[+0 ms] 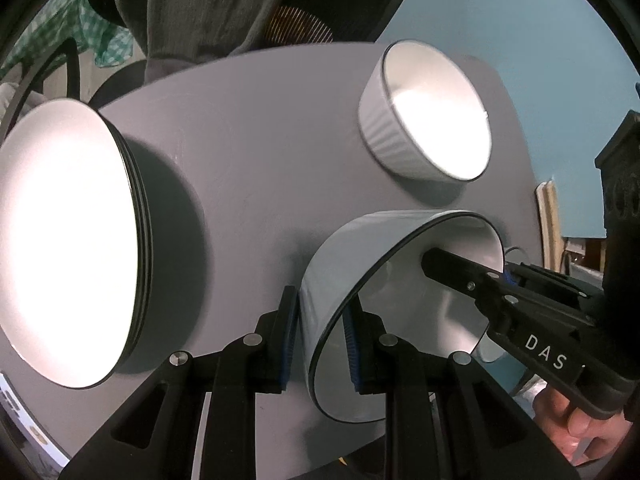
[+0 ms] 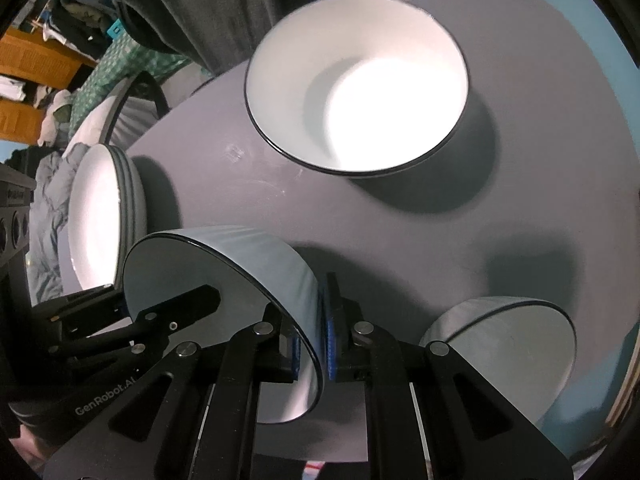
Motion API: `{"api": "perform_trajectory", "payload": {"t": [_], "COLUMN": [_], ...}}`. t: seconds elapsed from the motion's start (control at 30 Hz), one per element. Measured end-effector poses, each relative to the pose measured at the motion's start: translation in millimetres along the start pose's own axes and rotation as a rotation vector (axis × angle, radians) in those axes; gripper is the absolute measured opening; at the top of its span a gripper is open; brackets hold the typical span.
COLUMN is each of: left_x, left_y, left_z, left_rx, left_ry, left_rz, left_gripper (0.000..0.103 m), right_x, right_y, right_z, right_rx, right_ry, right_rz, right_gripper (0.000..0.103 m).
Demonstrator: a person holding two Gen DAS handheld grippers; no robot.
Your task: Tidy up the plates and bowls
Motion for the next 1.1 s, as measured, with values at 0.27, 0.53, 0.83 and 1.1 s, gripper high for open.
{"api": "perform_trajectory", "payload": {"t": [0.27,0.53,0.83,1.1], "left_x": [18,44,61,58], "left_y": [-32,-52,-47,-27], "left_z": [17,58,106,125], "left_rx": [0.048,0.086,0.085,0.044], "left_ry": [0.03,0.086,0.146,0.16], "left_rz": [-0.025,-0.01,0.039,0.1], "left_gripper": [0.021,0.021,0.022,0.022], "right_x": [0,11,28,44], "right_y": [-32,-60,-68,-53], "right_z": [7,29,59,78], "right_rx": [0.045,0.11,0.137,0.088], "right_ry": [0.024,0.044,0.081,0.133], "right_rz": [0.005,-0.002,-0.022,-0.005], "right_gripper": [0.01,0.01,0.01,0.01]}}
Point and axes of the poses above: each gripper's, at about its wrist camera, not at the fingertips, and y roughly the way its jaws point, x to its right, z to its top, the point moved 3 cm from there along y, roughly the way its jaws point, and after that the axes turned 5 degrees about -x, right-handed, at the moved point
